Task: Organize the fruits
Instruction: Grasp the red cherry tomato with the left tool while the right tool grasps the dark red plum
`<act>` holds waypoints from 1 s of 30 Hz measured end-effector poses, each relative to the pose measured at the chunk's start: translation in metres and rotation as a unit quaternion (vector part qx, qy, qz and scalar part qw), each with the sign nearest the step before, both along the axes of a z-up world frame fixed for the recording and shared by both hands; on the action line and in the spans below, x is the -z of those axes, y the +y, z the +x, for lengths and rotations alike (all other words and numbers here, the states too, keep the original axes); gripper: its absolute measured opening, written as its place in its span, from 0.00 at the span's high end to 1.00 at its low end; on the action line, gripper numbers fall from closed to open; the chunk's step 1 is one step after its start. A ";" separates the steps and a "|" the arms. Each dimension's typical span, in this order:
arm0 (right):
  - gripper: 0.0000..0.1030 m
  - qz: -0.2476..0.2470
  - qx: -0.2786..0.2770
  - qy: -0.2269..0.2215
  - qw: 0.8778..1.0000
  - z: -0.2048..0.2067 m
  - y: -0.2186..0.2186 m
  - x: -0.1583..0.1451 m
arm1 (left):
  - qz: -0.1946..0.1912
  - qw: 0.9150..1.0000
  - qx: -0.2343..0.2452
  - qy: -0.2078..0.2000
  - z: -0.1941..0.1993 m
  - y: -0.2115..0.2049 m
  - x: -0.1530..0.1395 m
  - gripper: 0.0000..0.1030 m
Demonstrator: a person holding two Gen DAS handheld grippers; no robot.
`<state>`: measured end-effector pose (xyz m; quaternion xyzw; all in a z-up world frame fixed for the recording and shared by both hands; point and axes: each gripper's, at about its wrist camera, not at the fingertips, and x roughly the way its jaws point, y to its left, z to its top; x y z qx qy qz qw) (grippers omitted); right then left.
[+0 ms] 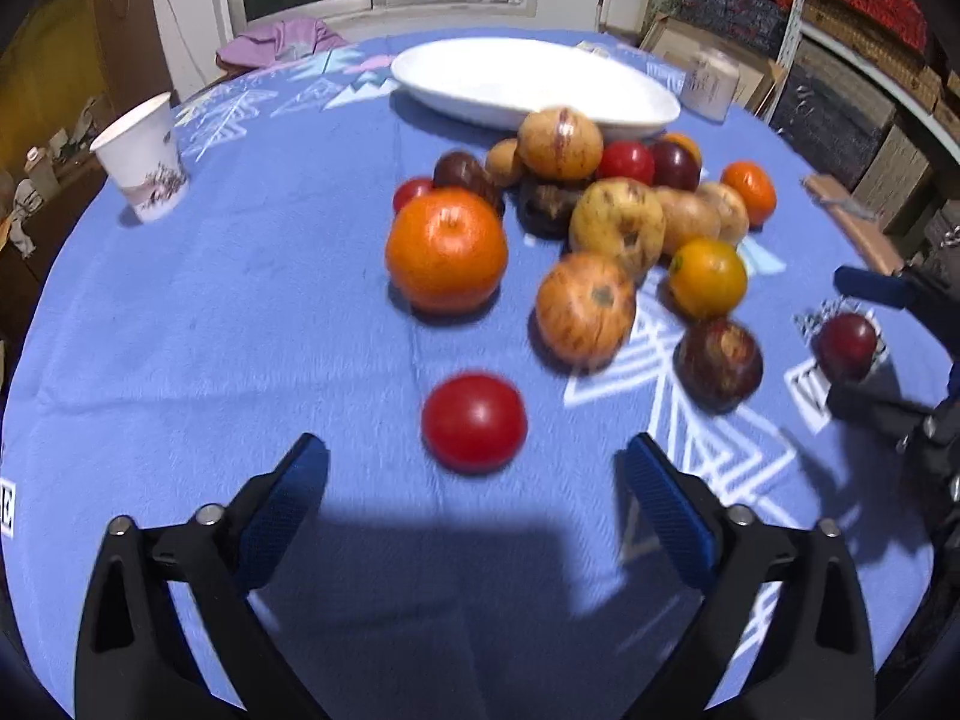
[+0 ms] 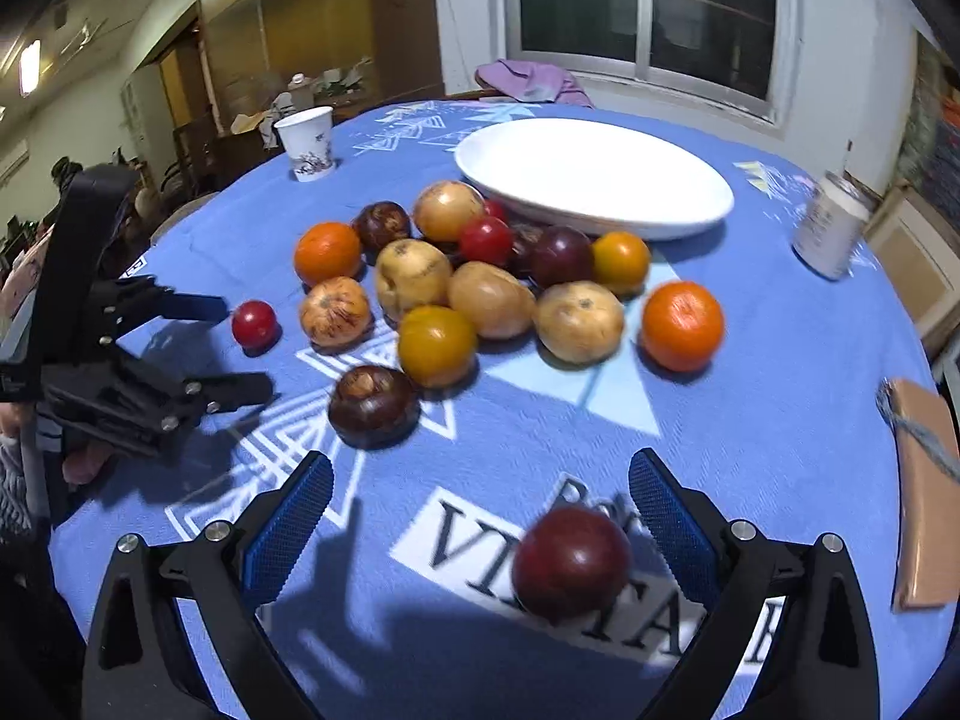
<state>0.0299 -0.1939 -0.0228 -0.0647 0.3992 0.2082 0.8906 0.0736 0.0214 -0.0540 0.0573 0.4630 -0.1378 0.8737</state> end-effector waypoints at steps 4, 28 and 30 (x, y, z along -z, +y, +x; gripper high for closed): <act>0.12 0.039 -0.009 -0.005 0.999 0.003 -0.001 -0.005 | -0.007 1.000 0.013 -0.008 0.007 -0.001 0.000 0.34; 0.50 0.023 0.044 0.045 0.998 -0.010 -0.037 0.017 | -0.046 0.999 0.012 -0.016 0.007 0.010 -0.003 0.70; 0.62 0.022 0.053 0.042 0.997 -0.010 -0.039 0.016 | -0.045 0.999 0.012 -0.015 0.005 0.010 -0.003 0.70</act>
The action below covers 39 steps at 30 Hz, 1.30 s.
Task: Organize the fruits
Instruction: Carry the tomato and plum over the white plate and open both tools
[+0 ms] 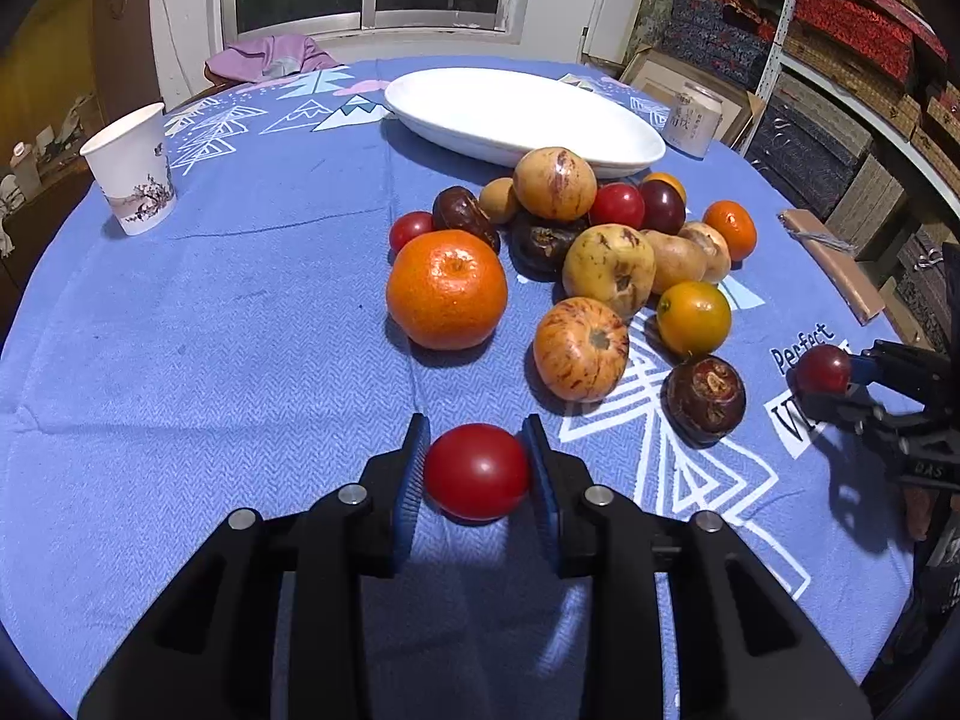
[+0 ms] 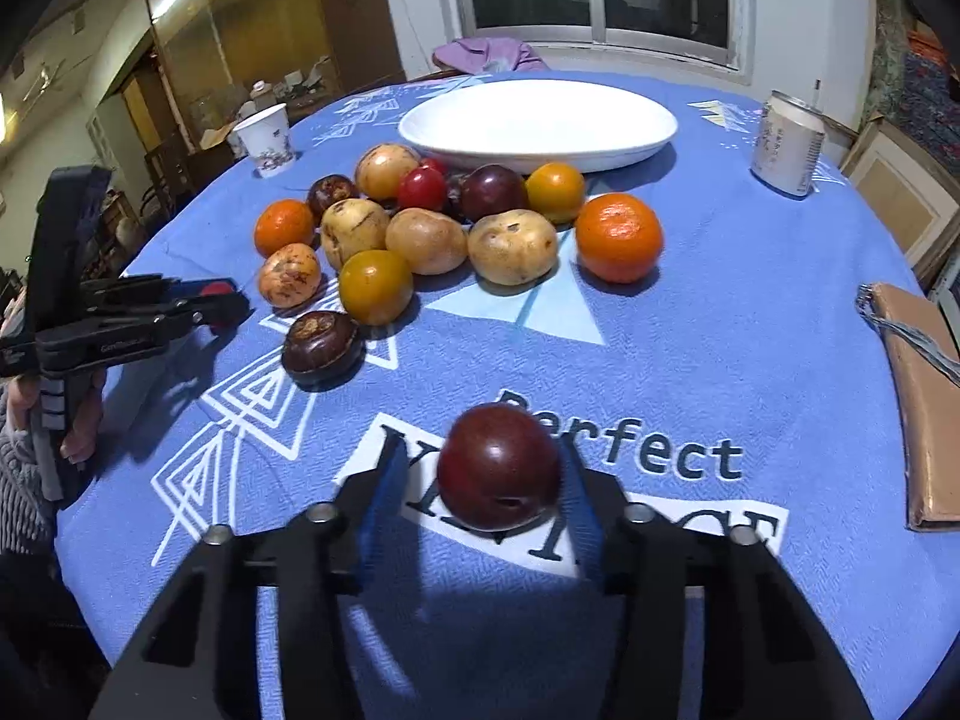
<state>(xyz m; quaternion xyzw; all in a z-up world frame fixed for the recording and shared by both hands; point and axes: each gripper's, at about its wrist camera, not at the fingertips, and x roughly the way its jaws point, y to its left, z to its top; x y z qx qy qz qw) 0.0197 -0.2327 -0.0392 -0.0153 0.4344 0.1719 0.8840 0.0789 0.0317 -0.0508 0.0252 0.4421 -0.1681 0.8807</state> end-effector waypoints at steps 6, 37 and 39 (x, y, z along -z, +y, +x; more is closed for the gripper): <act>0.63 0.039 0.010 0.007 0.999 0.002 -0.012 0.000 | -0.024 1.000 0.008 -0.018 -0.012 0.002 -0.011 0.70; 0.54 0.010 0.087 -0.019 0.996 0.229 0.011 -0.024 | -0.016 0.999 -0.043 -0.013 0.195 -0.090 -0.034 0.47; 0.54 0.016 0.092 -0.031 0.995 0.224 0.008 -0.033 | -0.022 0.999 -0.045 -0.020 0.190 -0.088 -0.041 0.44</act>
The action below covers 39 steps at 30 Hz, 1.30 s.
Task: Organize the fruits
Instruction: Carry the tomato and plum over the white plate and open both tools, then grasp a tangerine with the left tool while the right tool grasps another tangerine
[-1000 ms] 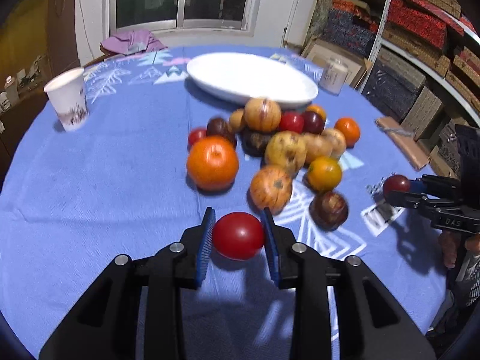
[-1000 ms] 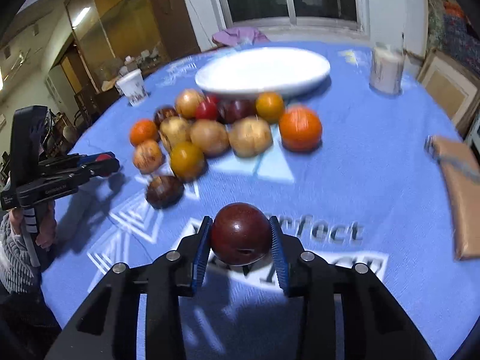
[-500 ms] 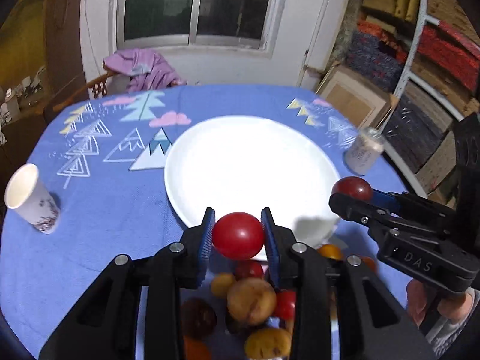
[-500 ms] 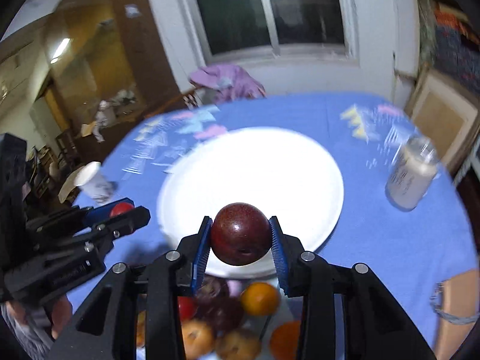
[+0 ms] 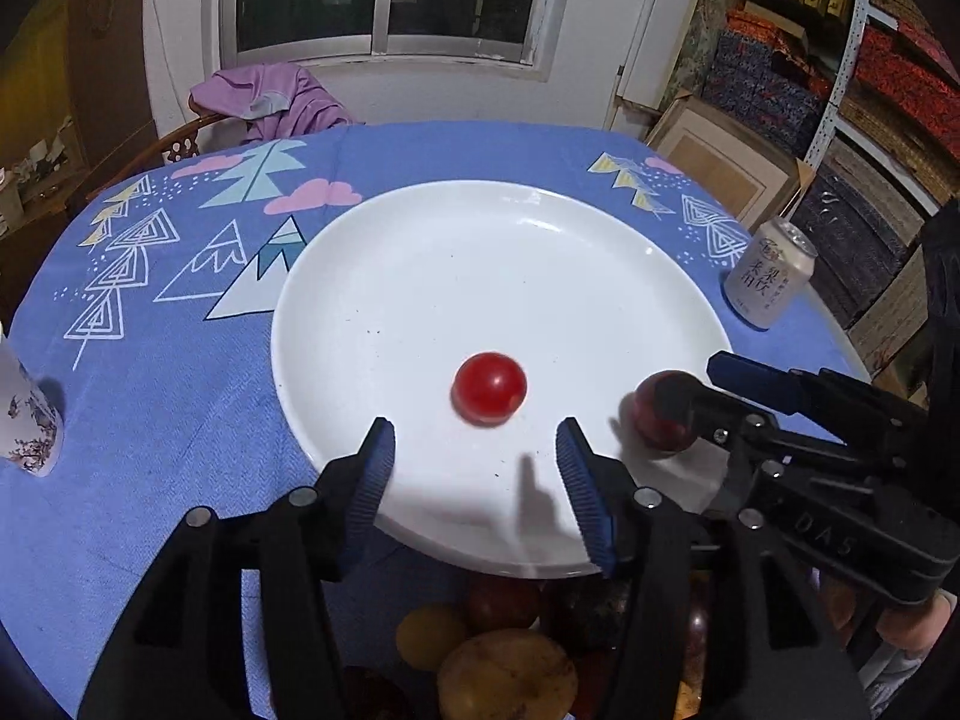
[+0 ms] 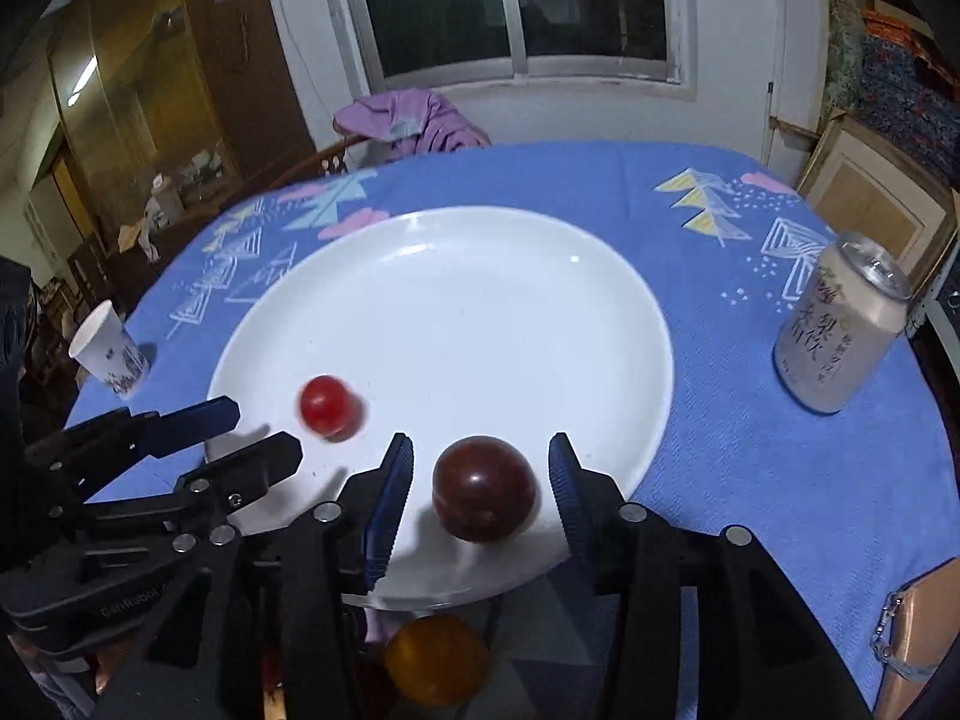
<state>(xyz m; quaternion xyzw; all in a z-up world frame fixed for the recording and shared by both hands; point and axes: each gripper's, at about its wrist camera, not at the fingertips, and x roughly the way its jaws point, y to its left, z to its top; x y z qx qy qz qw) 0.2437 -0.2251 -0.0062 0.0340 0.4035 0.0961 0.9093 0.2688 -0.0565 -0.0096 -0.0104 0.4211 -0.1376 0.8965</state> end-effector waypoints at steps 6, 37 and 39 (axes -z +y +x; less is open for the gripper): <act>0.46 0.036 0.001 -0.036 0.999 -0.038 -0.015 -0.032 | -0.018 0.999 -0.022 -0.028 -0.029 0.030 -0.031 0.33; 0.25 0.045 0.034 -0.022 0.998 -0.131 -0.055 0.009 | 0.080 0.995 -0.054 -0.026 -0.142 0.073 0.033 0.19; 0.25 0.047 0.036 -0.019 0.998 -0.130 -0.056 0.010 | 0.073 0.996 -0.048 -0.024 -0.141 0.073 0.033 0.30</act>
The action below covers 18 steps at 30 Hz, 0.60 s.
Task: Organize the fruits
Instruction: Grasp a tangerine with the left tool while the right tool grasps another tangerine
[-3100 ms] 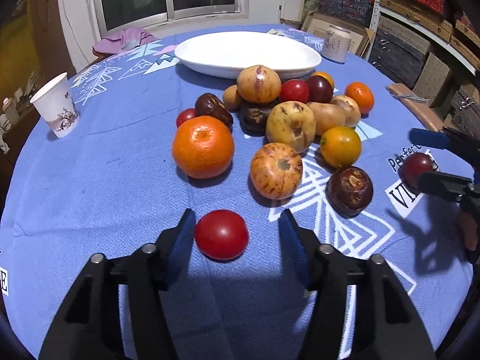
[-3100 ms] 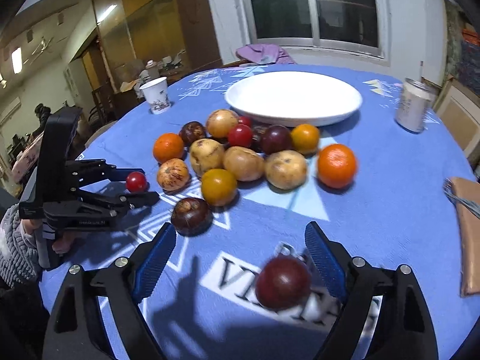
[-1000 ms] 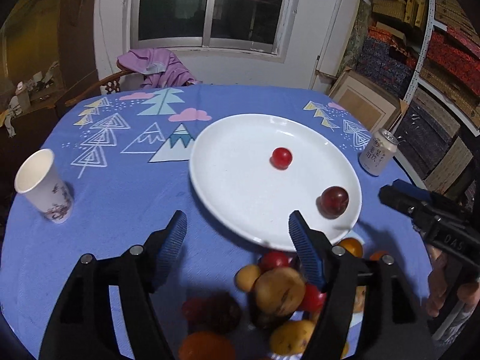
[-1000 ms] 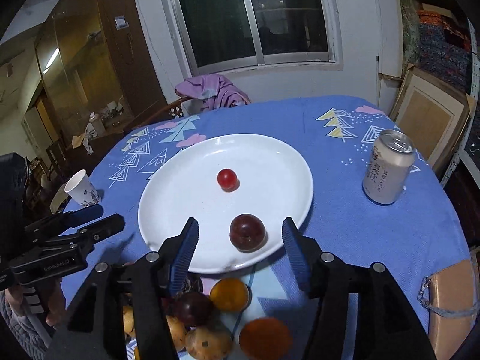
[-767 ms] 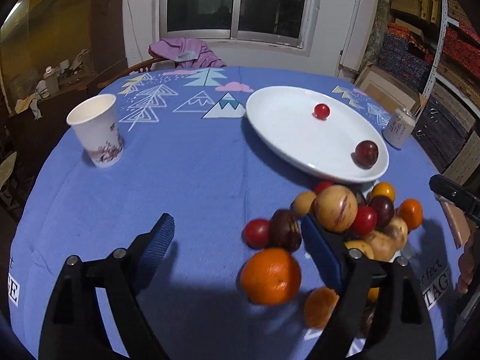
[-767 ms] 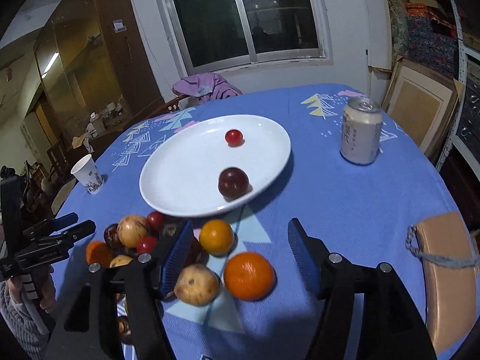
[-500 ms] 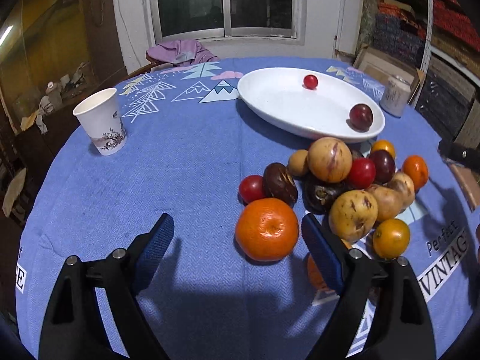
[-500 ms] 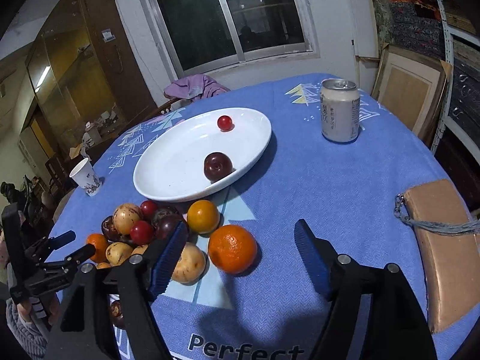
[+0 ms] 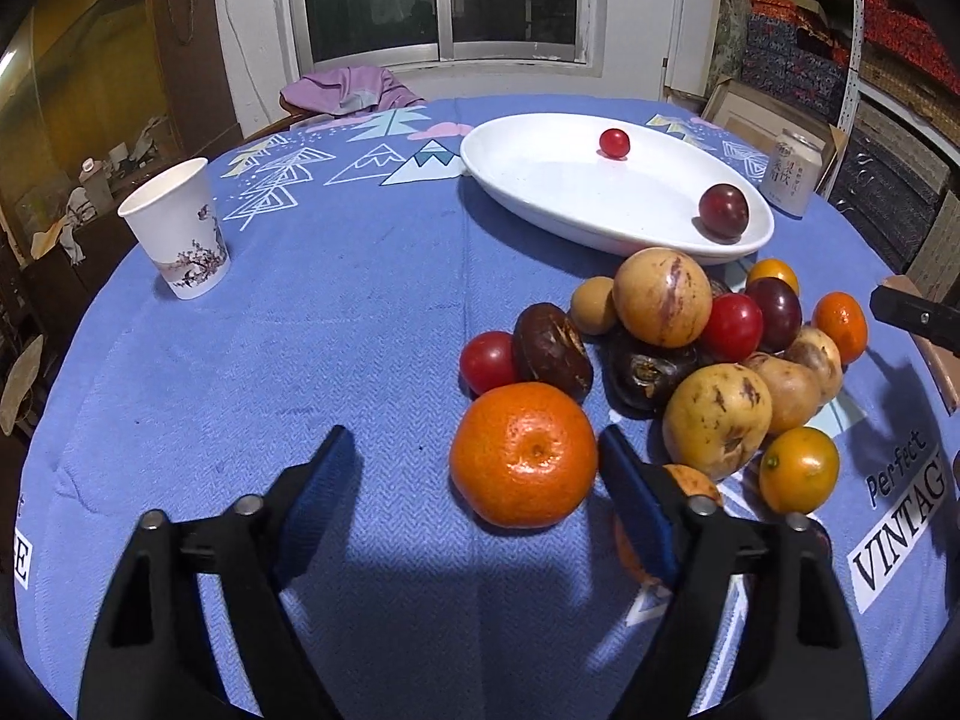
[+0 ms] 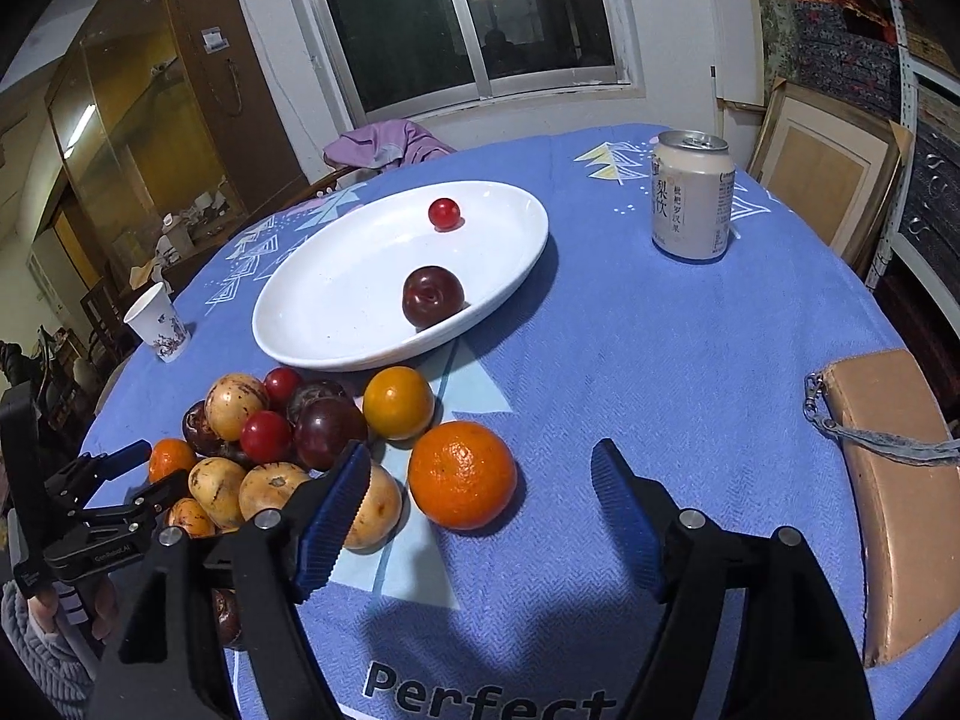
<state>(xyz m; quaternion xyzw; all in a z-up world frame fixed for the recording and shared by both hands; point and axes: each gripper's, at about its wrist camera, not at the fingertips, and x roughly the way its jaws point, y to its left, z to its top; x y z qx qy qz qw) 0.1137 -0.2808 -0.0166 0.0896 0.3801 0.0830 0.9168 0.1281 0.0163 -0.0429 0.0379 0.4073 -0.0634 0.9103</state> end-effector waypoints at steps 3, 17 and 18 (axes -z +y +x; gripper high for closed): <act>0.25 0.000 0.001 0.004 1.000 0.001 -0.001 0.002 | -0.023 1.000 0.019 0.007 0.001 -0.001 0.001 0.45; 0.25 -0.046 -0.014 0.012 0.999 0.003 0.014 0.013 | -0.023 1.000 -0.001 0.009 0.000 0.003 -0.002 0.54; 0.25 -0.056 -0.015 0.011 0.998 0.003 0.017 0.014 | -0.021 1.000 -0.006 0.009 0.001 0.004 -0.002 0.54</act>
